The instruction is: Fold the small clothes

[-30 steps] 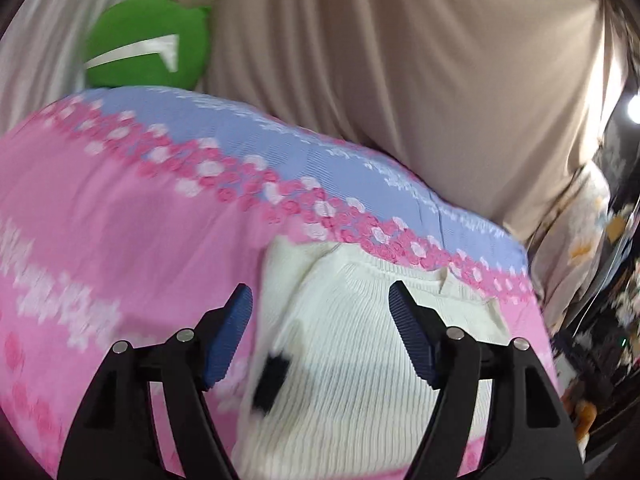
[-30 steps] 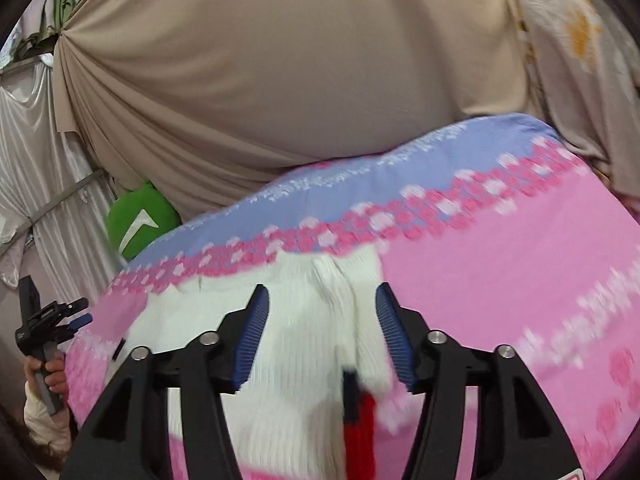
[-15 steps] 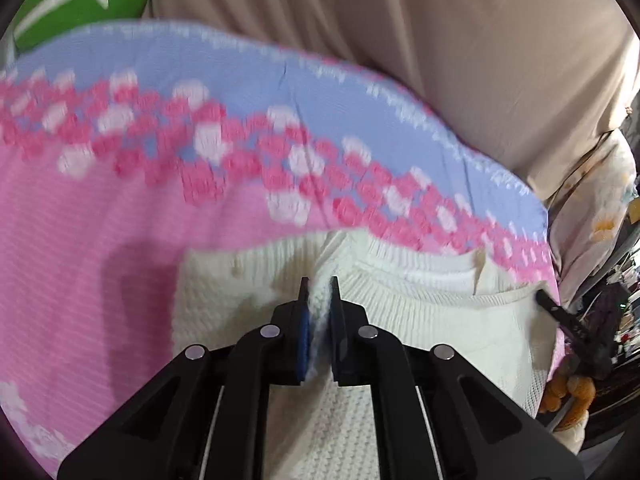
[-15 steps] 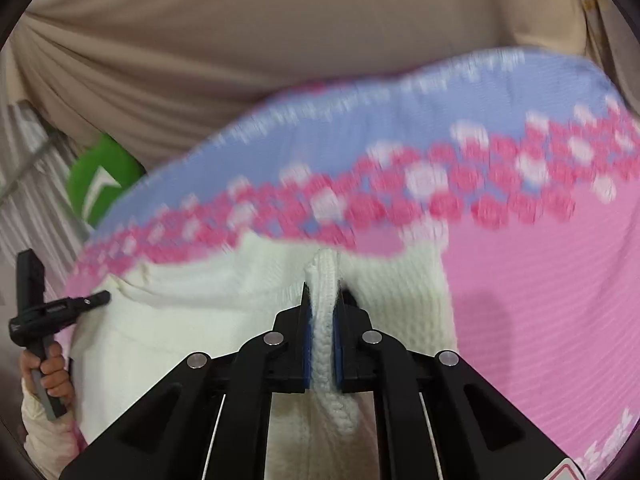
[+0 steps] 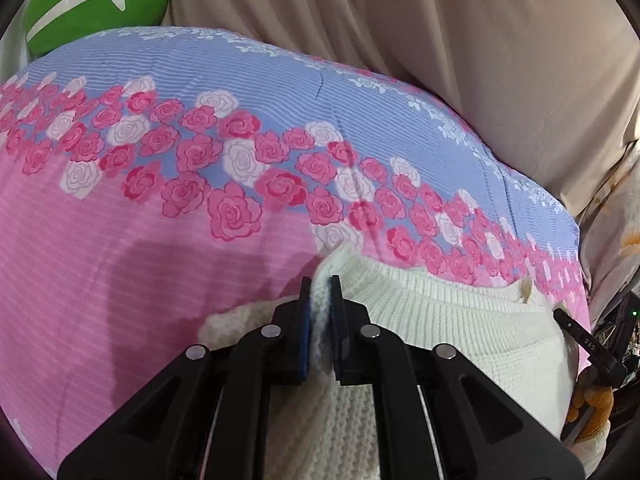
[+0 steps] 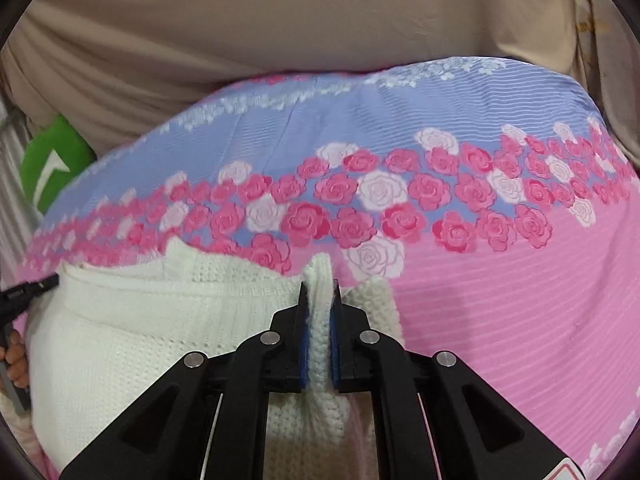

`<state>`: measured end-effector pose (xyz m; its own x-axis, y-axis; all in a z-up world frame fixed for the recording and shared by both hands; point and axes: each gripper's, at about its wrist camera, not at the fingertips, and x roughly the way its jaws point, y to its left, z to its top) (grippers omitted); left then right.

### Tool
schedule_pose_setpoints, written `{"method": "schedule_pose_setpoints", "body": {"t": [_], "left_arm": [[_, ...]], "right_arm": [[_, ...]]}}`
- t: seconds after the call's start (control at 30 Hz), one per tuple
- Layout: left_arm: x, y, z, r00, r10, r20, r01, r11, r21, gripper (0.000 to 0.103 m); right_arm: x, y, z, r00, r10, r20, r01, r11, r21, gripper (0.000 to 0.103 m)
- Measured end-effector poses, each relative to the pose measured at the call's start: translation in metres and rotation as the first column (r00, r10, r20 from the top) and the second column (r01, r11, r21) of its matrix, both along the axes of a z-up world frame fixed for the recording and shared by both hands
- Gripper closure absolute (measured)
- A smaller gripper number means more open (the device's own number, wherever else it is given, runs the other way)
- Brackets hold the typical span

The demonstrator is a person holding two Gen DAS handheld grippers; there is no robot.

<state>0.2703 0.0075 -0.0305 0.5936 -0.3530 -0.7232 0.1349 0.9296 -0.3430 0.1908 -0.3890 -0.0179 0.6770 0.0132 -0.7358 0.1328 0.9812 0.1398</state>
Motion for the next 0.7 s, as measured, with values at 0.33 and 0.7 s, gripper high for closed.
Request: {"method": "schedule_pose_setpoints", "body": {"t": [0.33,0.7], "left_arm": [[-0.076,0.009,0.065,0.975,0.061,0.215,-0.058,0.998,-0.019,0.068],[-0.148,-0.109,0.020,0.959,-0.253,0.124,0.221,0.948,0.230,0.068]], "right_arm": [[-0.079,0.020,0.067,0.962,-0.024,0.273,-0.003,0.995,0.097,0.085],[-0.101,0.191,0.002,0.860,0.504,0.081,-0.510,0.853,0.108,0.086]]}}
